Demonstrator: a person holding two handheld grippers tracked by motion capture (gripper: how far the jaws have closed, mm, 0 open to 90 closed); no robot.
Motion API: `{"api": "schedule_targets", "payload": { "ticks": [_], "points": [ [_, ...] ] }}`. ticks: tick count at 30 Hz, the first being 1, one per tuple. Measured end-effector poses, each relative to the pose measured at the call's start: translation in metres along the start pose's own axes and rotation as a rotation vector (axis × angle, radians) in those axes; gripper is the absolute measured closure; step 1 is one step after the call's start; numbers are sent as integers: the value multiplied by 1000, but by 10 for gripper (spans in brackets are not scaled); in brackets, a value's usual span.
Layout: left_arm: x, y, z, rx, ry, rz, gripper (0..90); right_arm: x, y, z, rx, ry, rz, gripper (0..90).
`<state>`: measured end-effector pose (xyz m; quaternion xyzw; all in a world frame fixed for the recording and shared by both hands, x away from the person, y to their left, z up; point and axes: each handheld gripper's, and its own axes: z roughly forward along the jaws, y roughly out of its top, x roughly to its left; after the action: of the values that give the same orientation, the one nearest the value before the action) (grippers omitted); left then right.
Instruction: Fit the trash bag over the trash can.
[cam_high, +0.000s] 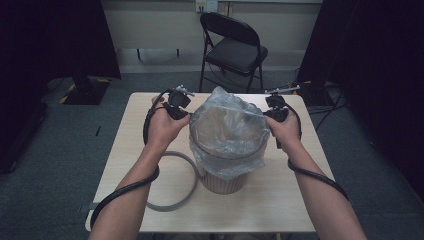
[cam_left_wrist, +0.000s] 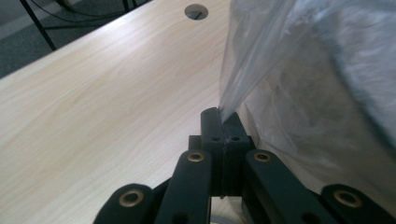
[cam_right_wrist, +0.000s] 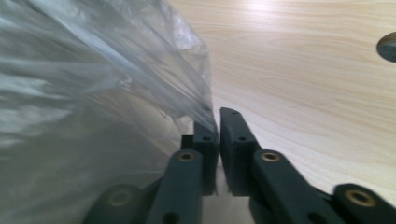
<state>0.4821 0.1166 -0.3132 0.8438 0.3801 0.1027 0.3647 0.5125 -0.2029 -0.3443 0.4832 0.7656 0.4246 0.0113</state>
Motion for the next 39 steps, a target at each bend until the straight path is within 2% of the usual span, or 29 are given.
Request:
{"api": "schedule_targets", "payload": {
  "ticks": [2, 3, 5, 7, 9, 12, 15, 20, 25, 28, 31, 35, 38, 39],
  "points": [
    [0, -2, 0, 1, -10, -2, 900, 0, 0, 0, -6, -1, -4, 812],
    [0, -4, 0, -2, -6, 1, 900, 0, -1, 0, -10, -17, -16, 742],
    [-2, -5, -2, -3, -1, 5, 900, 0, -2, -4, -32, -84, -23, 617],
    [-3, -7, -3, -2, 11, 5, 900, -1, -3, -11, -62, -113, -34, 512],
    [-5, -8, -5, 2, 10, 6, 900, -1, -4, -21, -87, -166, -73, 457],
    [-7, -10, -8, 5, 21, 6, 900, 2, -6, -35, -113, -207, -114, 377],
    [-10, -10, -11, 13, 34, 17, 900, 5, -6, -47, -143, -208, -126, 364],
    [-11, -10, -14, 6, 49, 29, 900, 13, -2, -55, -134, -219, -140, 335],
    [-9, -9, -15, 3, 55, 36, 900, 17, 3, -55, -100, -241, -155, 317],
    [-8, -8, -17, -3, 62, 40, 900, 17, 8, -58, -92, -230, -159, 294],
    [-7, -6, -18, -4, 66, 40, 900, 20, 13, -64, -97, -240, -181, 285],
    [-9, -6, -20, -3, 70, 39, 900, 23, 18, -74, -116, -229, -201, 278],
    [-12, -7, -24, 1, 75, 45, 900, 26, 18, -80, -119, -228, -192, 255],
    [-12, -7, -25, 6, 76, 49, 900, 27, 17, -82, -122, -229, -211, 263]
  ]
}}
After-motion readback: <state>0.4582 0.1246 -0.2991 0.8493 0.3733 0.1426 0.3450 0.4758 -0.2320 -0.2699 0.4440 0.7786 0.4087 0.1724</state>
